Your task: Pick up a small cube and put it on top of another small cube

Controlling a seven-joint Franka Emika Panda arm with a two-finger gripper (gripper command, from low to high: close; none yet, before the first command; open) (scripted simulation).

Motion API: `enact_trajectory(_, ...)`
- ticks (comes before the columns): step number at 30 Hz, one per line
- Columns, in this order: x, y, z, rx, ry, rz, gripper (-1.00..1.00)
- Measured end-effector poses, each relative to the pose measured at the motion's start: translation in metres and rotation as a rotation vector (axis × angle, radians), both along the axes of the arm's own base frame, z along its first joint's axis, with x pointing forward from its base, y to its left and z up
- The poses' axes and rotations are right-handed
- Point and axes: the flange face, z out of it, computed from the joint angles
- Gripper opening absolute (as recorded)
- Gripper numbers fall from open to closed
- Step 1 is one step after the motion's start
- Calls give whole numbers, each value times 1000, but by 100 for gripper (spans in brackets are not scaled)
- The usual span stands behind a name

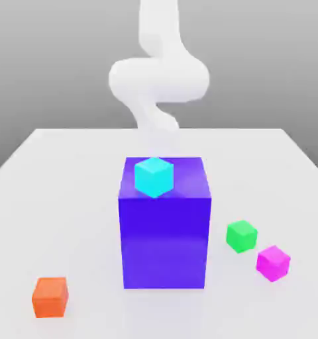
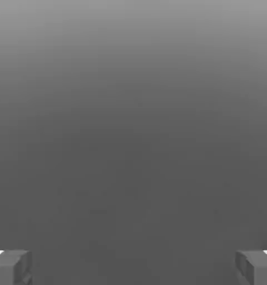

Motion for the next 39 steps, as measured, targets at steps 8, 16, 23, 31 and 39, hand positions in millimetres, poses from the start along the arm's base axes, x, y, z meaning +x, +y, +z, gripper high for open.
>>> enact_trajectory(8,57,95,-169,-38,254,173,0)
enact_trajectory(16,28,179,-341,-118,496,340,0)
enact_trajectory(23,-45,219,-470,-210,682,471,0)
enact_trajectory(31,-50,220,-534,-215,695,476,-100)
enact_trajectory(39,-50,220,-509,-215,695,476,-100)
